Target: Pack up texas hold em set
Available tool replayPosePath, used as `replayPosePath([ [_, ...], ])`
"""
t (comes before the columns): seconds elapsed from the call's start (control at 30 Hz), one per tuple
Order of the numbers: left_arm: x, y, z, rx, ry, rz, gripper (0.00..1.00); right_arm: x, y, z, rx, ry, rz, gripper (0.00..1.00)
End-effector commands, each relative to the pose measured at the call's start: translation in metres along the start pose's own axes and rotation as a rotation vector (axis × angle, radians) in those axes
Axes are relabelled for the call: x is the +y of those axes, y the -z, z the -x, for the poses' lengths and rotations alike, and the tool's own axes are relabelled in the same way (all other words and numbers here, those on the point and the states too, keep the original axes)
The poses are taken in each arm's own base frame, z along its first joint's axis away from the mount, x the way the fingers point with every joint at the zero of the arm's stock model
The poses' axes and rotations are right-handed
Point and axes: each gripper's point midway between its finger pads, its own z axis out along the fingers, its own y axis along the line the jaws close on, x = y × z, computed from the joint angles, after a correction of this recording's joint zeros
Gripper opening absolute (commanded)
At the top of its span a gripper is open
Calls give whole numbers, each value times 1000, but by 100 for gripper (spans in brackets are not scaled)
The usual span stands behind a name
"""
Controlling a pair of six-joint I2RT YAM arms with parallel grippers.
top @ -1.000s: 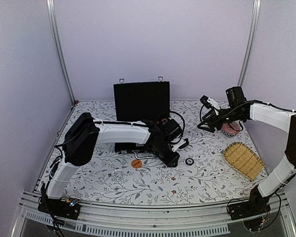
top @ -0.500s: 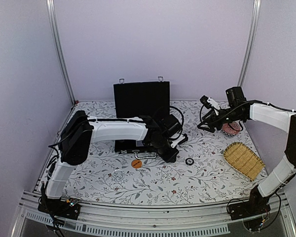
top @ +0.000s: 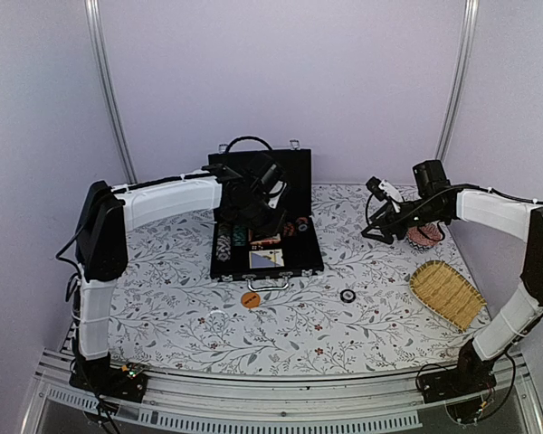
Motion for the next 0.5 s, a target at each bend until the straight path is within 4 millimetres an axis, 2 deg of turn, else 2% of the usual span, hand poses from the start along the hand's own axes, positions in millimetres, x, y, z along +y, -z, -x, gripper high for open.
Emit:
replayPosePath([
  [0.0, 39, -9, -8, 28, 90, 92, 15, 1, -6, -5, 13, -6, 16, 72],
  [0.1, 57, -21, -14, 55, 119, 113, 15, 0, -6, -5, 15, -5, 15, 72],
  [0.17, 62, -26, -17, 66, 128, 114, 15, 0, -7, -6, 16, -6, 15, 72],
  [0.47, 71, -44, -25, 104, 147, 108, 15, 0, -9, -8, 21, -9, 20, 72],
])
